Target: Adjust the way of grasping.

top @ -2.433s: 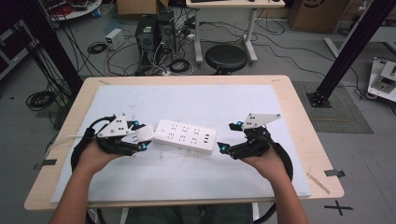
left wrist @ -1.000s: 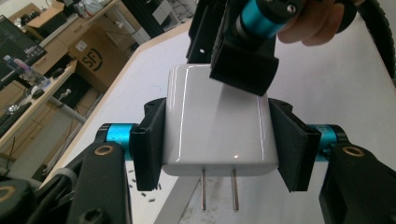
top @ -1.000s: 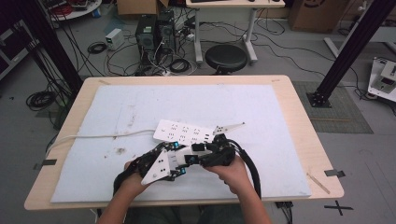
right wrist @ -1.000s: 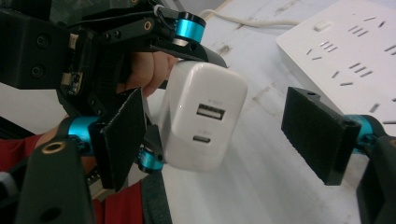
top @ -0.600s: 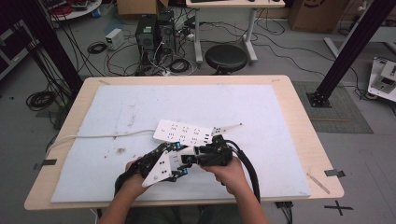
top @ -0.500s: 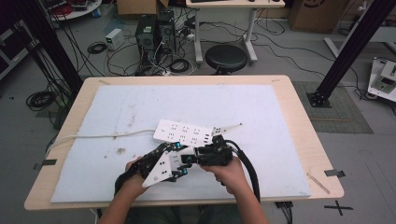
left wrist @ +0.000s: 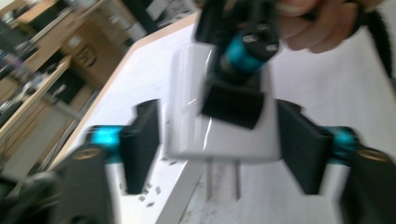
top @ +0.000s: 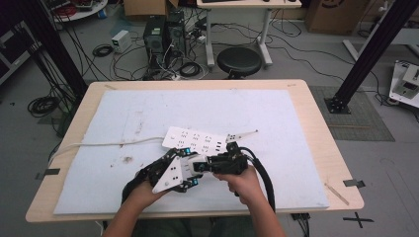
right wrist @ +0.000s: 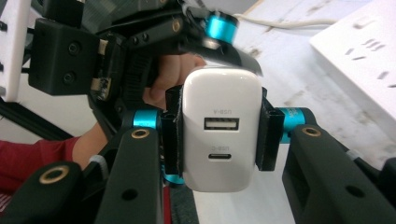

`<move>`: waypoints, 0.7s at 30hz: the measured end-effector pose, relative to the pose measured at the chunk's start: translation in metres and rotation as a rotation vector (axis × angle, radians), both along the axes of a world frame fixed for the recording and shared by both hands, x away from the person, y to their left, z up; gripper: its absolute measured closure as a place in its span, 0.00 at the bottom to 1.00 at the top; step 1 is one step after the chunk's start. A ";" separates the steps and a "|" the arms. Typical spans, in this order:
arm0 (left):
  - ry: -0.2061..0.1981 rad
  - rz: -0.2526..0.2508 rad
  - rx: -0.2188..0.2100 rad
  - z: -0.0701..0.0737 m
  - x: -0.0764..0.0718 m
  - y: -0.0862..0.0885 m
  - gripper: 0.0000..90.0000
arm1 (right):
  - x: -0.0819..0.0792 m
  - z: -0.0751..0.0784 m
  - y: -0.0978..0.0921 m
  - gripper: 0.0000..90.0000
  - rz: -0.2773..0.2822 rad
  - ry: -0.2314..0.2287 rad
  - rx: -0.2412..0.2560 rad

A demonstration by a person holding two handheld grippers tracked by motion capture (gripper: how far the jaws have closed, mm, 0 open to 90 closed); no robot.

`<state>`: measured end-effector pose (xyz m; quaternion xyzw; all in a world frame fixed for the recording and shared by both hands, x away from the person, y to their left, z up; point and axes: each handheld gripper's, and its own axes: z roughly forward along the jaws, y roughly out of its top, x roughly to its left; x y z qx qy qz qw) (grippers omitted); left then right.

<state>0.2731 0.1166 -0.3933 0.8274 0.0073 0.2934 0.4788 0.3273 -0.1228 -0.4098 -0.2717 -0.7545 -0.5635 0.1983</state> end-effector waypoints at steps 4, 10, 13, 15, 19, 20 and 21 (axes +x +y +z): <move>0.032 0.031 -0.033 0.007 0.002 0.009 0.25 | 0.000 0.002 -0.009 0.70 -0.050 -0.029 -0.024; 0.061 0.092 -0.065 0.023 0.004 0.028 0.21 | -0.002 0.008 -0.025 0.70 -0.114 -0.101 -0.051; 0.073 0.114 -0.079 0.030 0.006 0.038 0.21 | -0.003 0.016 -0.030 0.70 -0.134 -0.160 -0.053; 0.081 0.125 -0.085 0.033 0.007 0.042 0.21 | -0.003 0.017 -0.032 0.70 -0.143 -0.174 -0.056; 0.104 0.190 -0.111 0.040 0.015 0.058 0.21 | -0.003 0.029 -0.038 0.70 -0.176 -0.246 -0.071; 0.111 0.200 -0.121 0.041 0.017 0.062 0.21 | -0.001 0.030 -0.038 0.70 -0.180 -0.259 -0.067; 0.121 0.206 -0.137 0.042 0.019 0.066 0.21 | 0.000 0.032 -0.040 0.70 -0.191 -0.269 -0.075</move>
